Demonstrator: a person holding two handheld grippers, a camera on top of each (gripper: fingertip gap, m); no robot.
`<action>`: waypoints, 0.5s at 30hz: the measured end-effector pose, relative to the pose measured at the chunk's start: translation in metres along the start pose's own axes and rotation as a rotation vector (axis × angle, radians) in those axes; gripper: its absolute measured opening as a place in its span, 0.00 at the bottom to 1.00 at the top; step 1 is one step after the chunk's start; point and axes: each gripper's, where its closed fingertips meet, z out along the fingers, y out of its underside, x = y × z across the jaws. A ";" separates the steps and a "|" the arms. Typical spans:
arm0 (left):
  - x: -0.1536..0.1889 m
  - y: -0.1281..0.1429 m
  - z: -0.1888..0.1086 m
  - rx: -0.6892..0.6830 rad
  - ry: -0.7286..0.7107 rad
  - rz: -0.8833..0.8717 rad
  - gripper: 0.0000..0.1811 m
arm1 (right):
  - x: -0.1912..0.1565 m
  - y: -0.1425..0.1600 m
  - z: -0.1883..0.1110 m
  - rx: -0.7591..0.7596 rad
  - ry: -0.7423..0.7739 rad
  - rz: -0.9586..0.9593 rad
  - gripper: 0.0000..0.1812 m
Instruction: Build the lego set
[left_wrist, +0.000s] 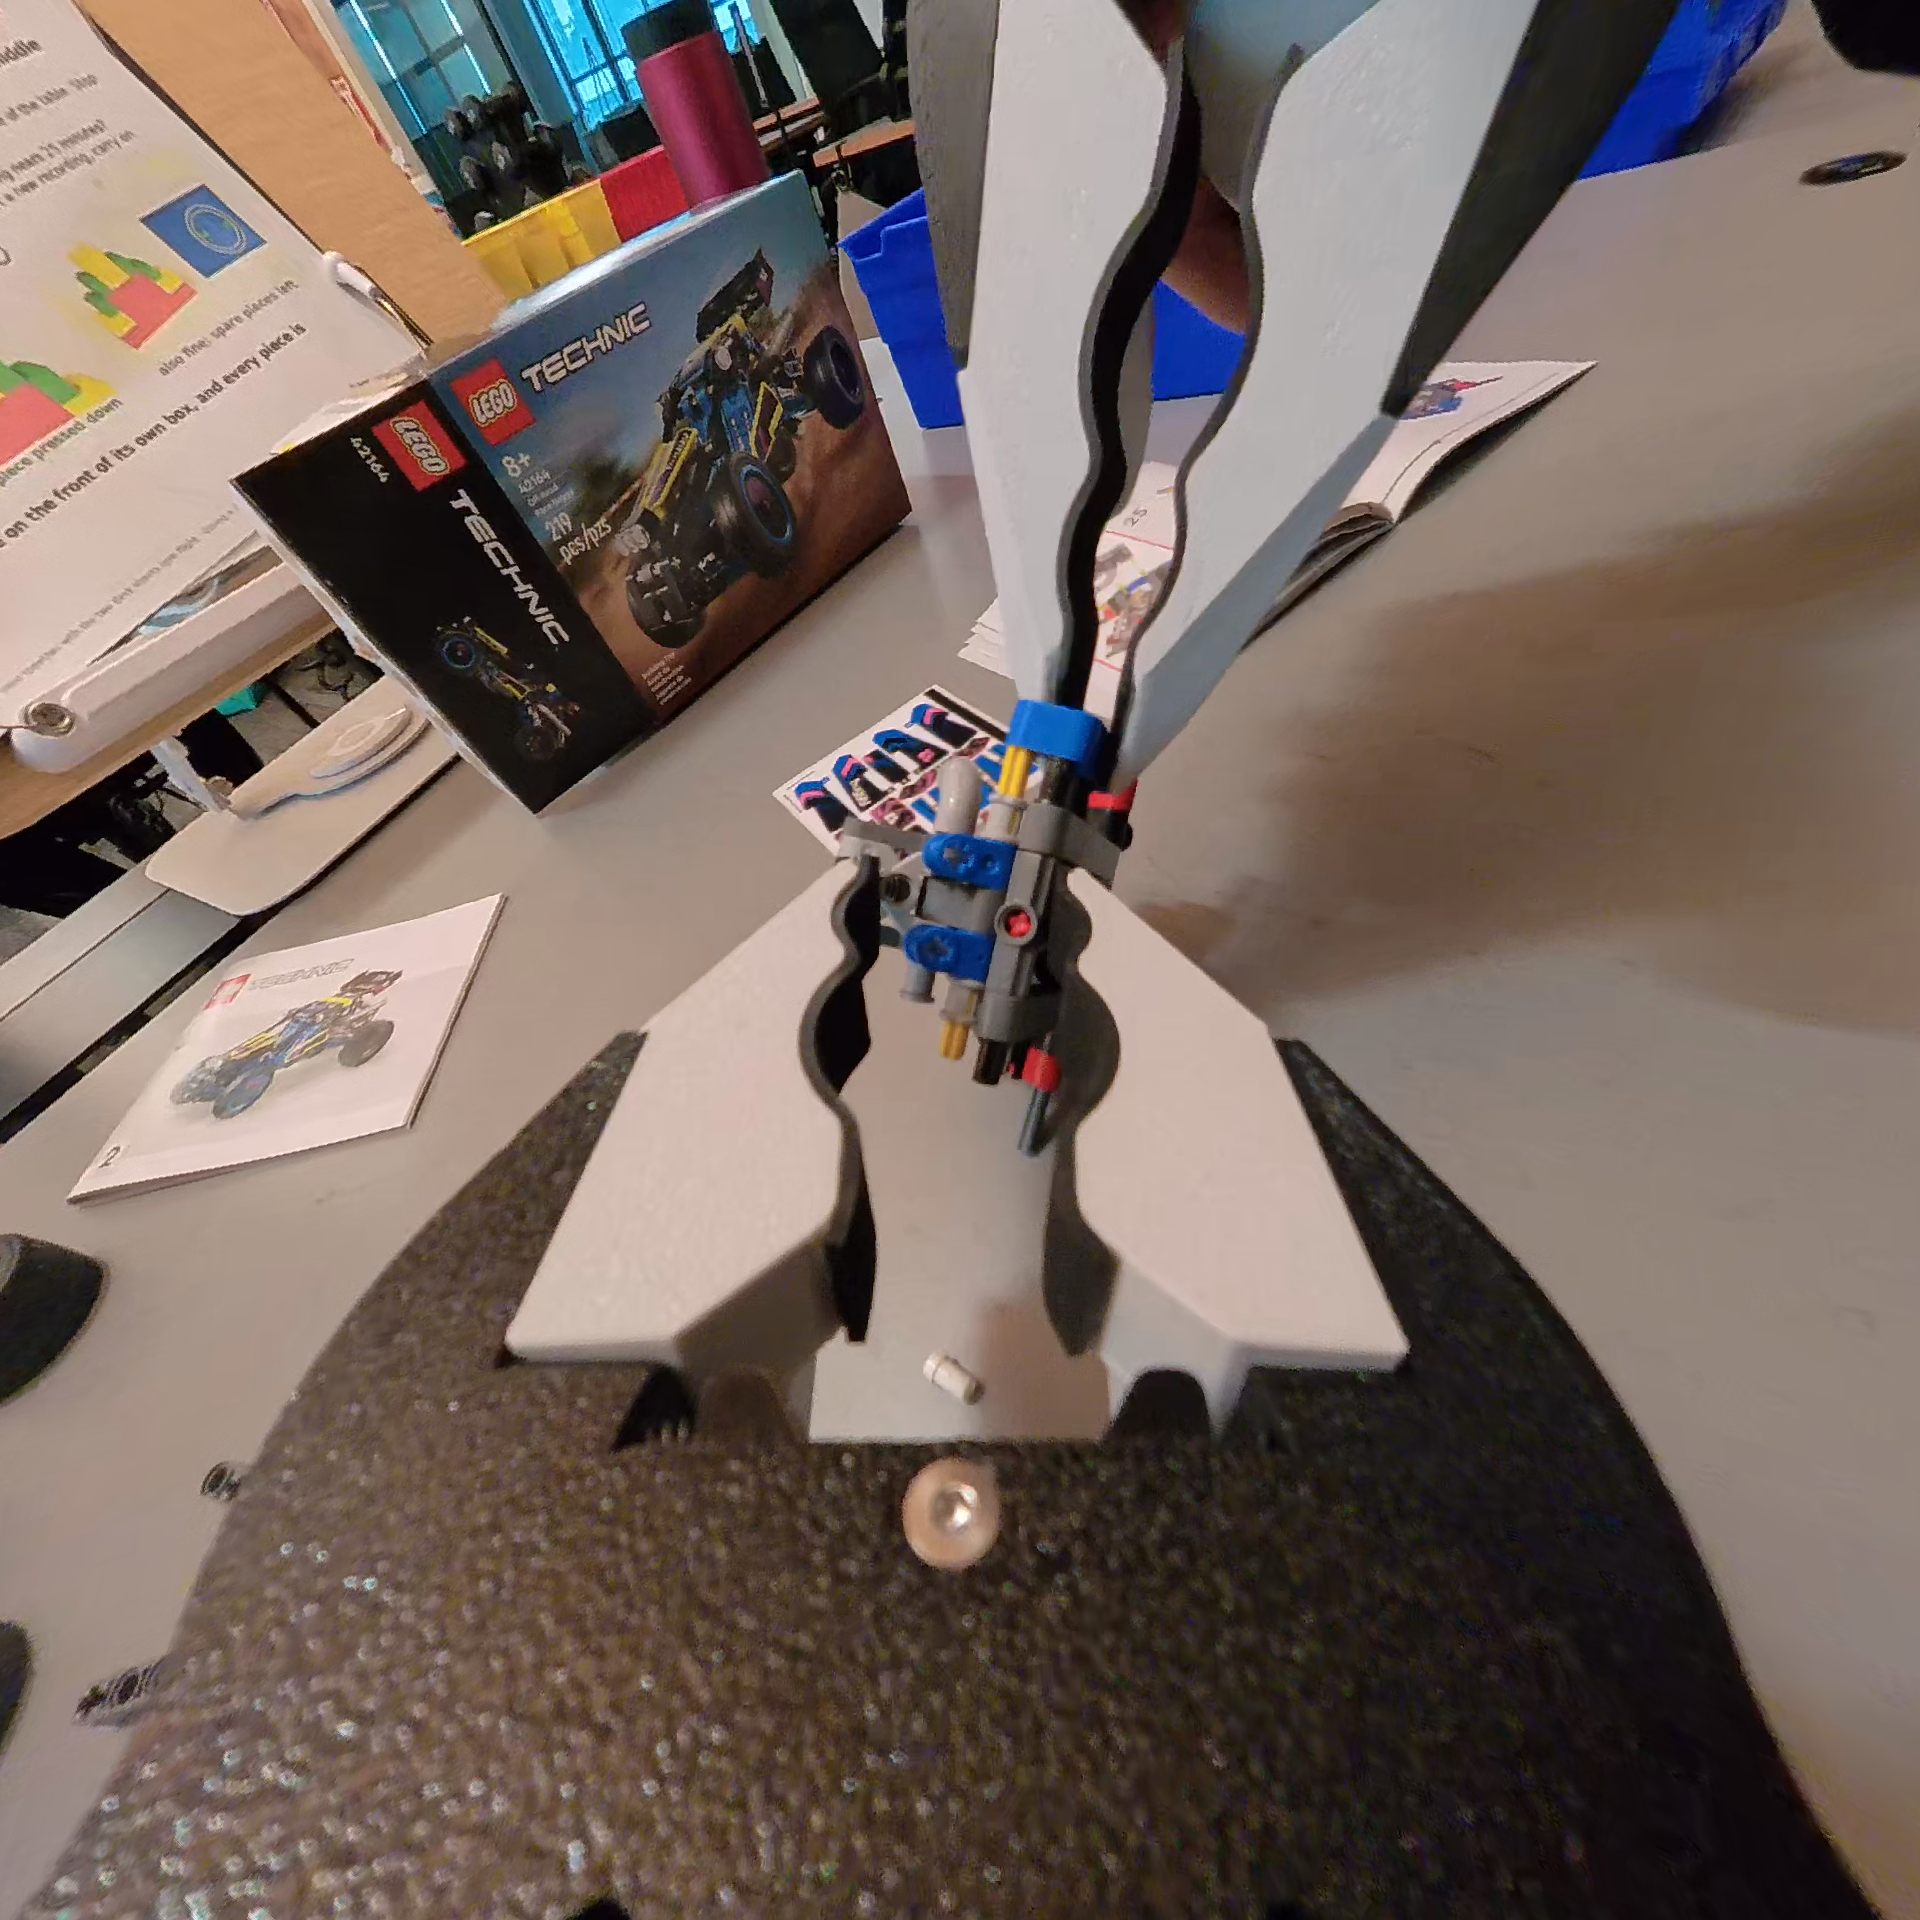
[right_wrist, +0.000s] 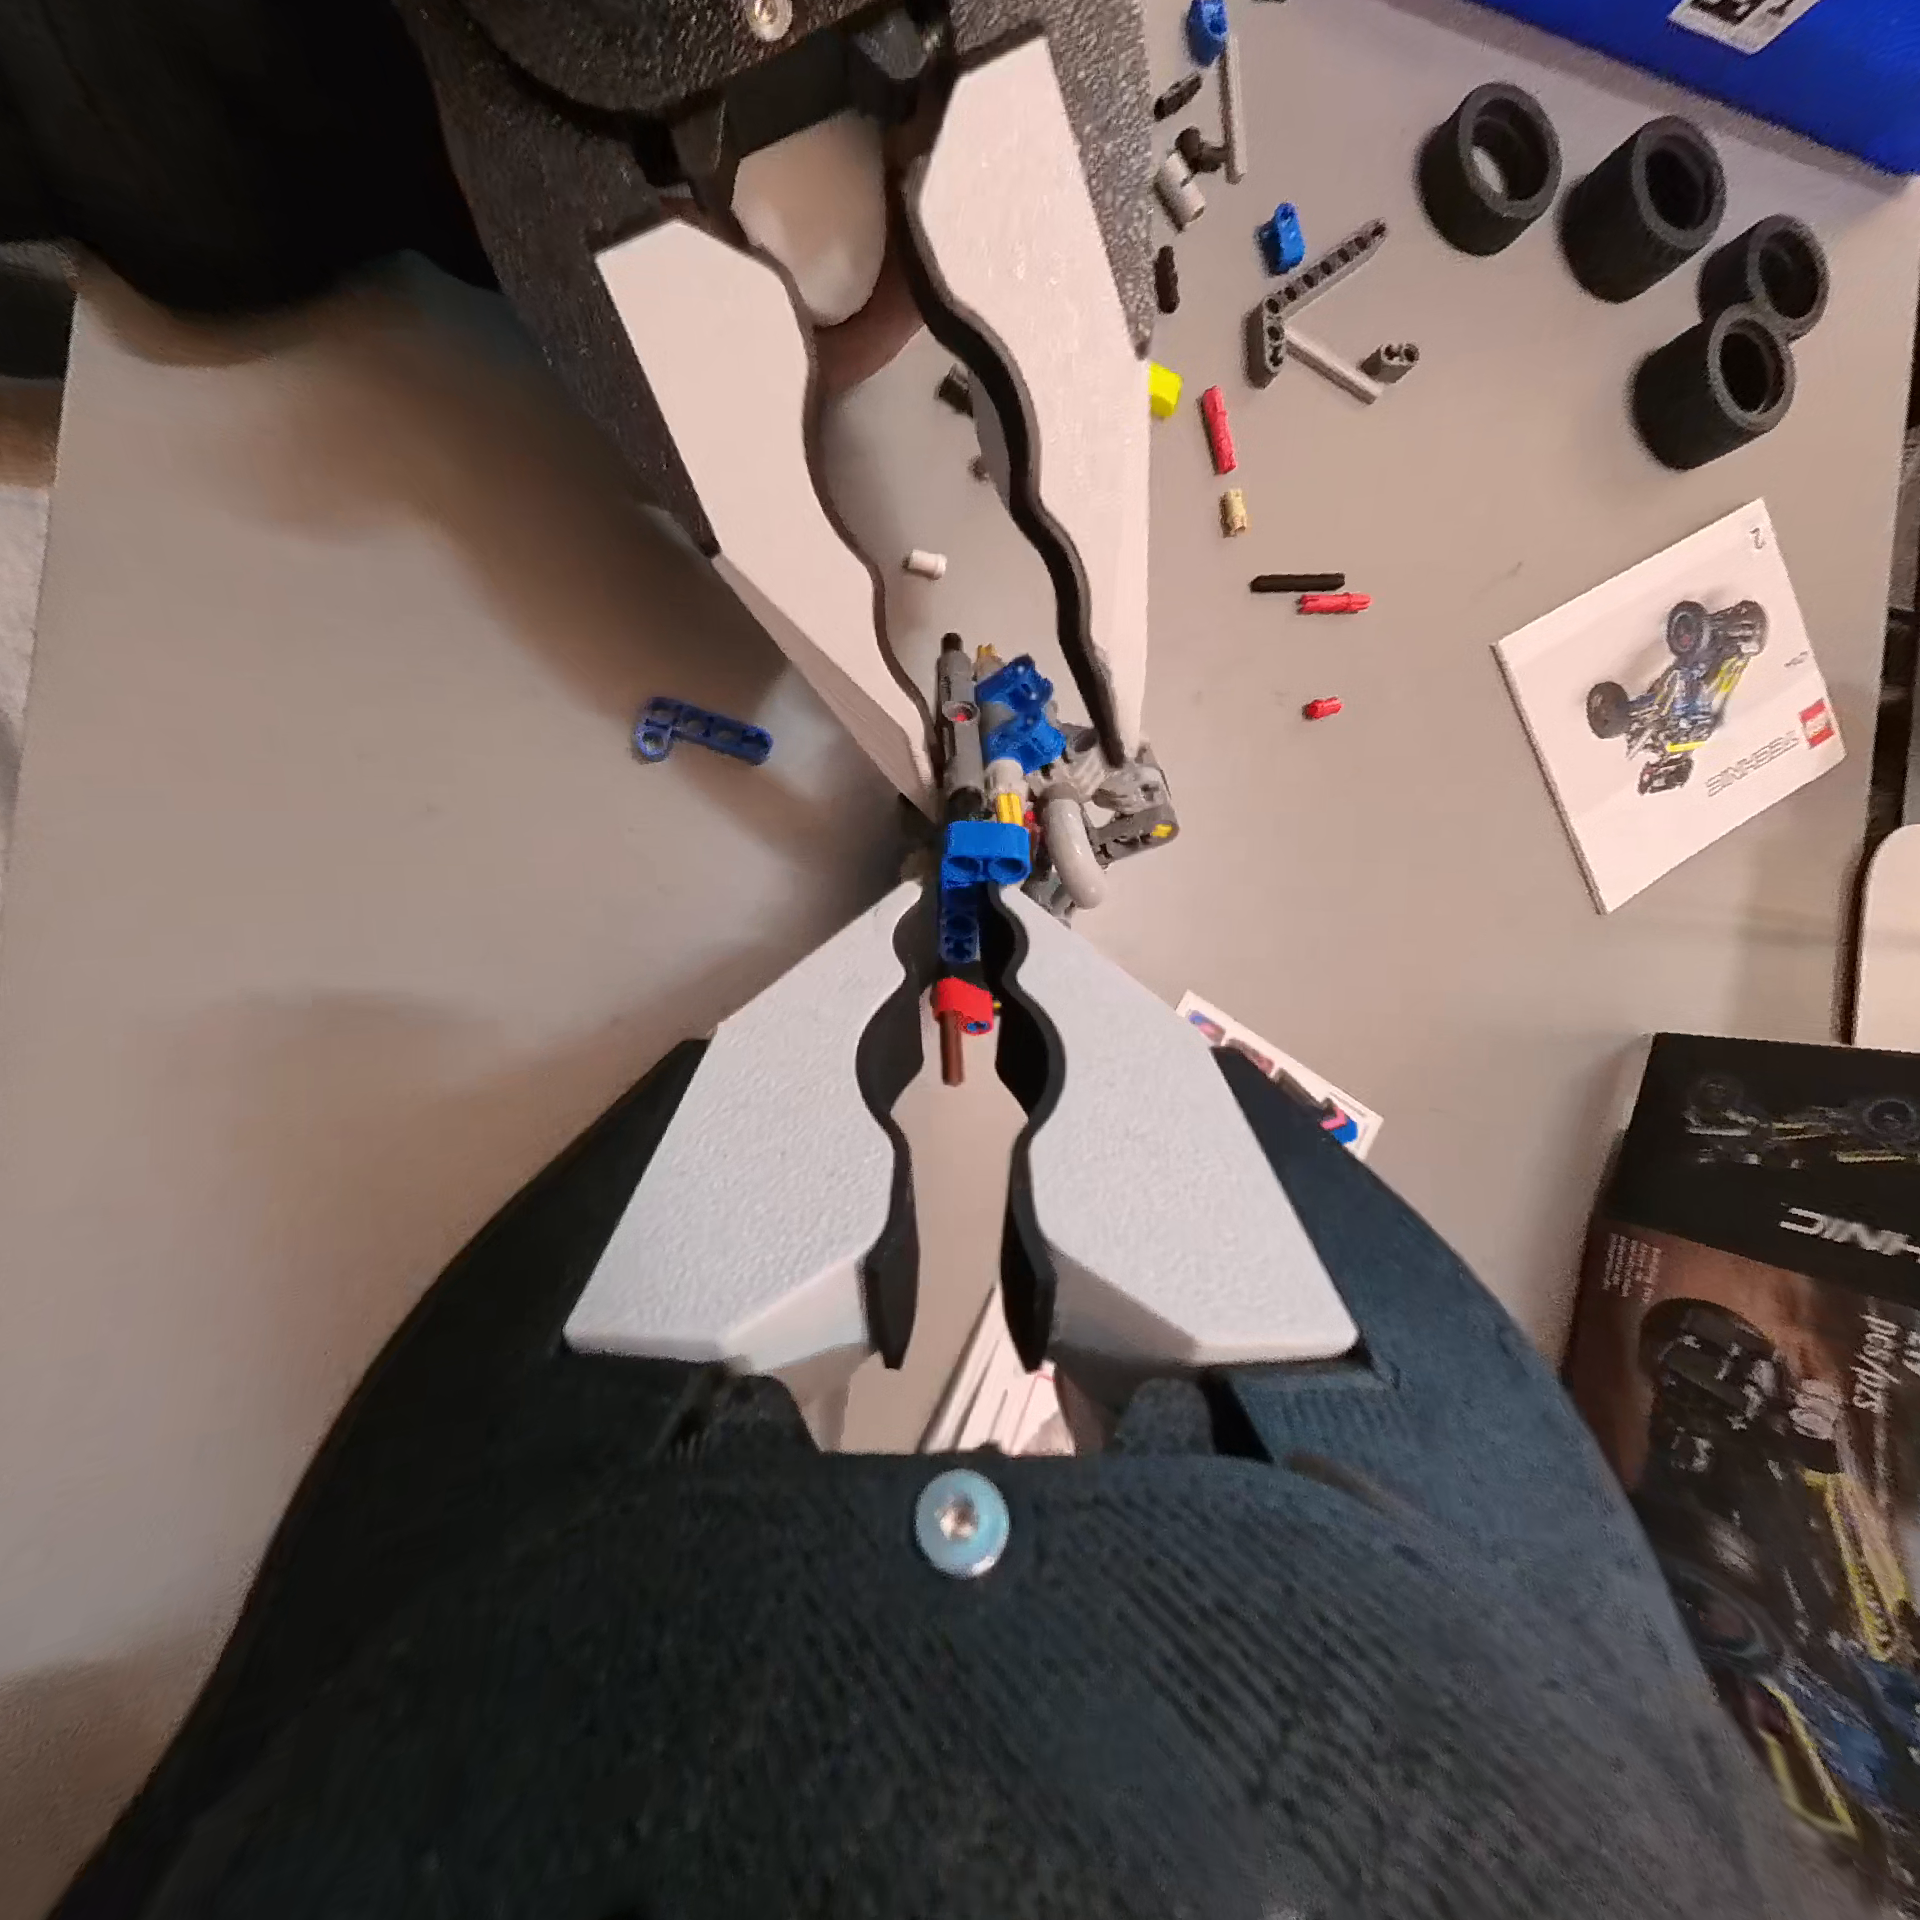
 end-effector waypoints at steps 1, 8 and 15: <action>0.000 0.000 0.000 0.000 -0.001 0.000 0.16 | 0.000 0.000 0.000 -0.017 0.009 -0.009 0.03; -0.001 0.000 -0.001 0.000 -0.006 0.002 0.16 | 0.000 -0.001 0.000 -0.059 -0.062 0.076 0.03; -0.005 0.002 -0.002 -0.007 -0.027 -0.012 0.16 | 0.005 -0.003 0.003 -0.178 -0.072 0.030 0.03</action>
